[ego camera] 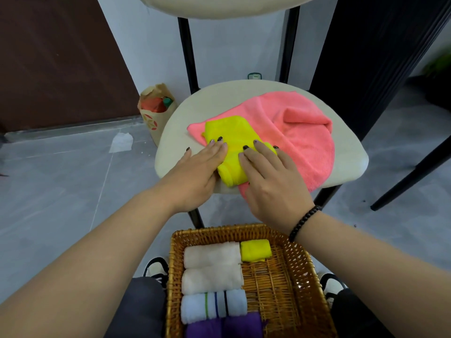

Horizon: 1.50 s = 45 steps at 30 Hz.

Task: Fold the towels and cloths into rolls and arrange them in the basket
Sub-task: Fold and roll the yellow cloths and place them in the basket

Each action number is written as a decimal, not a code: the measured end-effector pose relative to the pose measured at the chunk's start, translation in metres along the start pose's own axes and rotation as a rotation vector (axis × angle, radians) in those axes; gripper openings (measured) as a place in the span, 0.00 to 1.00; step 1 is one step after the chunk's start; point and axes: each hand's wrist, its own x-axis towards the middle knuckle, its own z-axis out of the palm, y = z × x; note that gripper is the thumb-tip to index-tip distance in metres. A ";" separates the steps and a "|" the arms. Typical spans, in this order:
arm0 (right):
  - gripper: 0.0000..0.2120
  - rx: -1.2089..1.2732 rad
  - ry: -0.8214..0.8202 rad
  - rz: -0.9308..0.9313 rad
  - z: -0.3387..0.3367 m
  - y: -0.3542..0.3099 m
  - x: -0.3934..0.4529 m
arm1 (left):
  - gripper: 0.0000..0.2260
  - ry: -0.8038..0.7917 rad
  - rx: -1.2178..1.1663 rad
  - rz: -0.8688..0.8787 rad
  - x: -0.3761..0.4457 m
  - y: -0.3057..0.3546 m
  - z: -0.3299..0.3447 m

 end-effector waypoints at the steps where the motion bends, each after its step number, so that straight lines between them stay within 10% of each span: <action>1: 0.22 -0.011 -0.035 0.023 0.000 -0.003 -0.001 | 0.27 0.002 0.002 -0.005 0.000 -0.001 0.001; 20: 0.45 0.013 -0.222 0.044 -0.003 0.000 0.082 | 0.26 0.025 0.007 -0.040 -0.002 -0.006 0.006; 33: 0.22 0.112 -0.265 0.087 0.019 0.010 0.142 | 0.19 0.072 -0.018 -0.036 -0.002 -0.008 0.004; 39: 0.18 0.085 -0.207 0.160 0.028 0.006 0.146 | 0.16 0.424 -0.265 -0.292 0.001 0.004 -0.004; 45: 0.16 0.189 -0.164 0.283 0.022 0.009 0.145 | 0.18 0.385 -0.749 -0.576 0.018 0.014 -0.020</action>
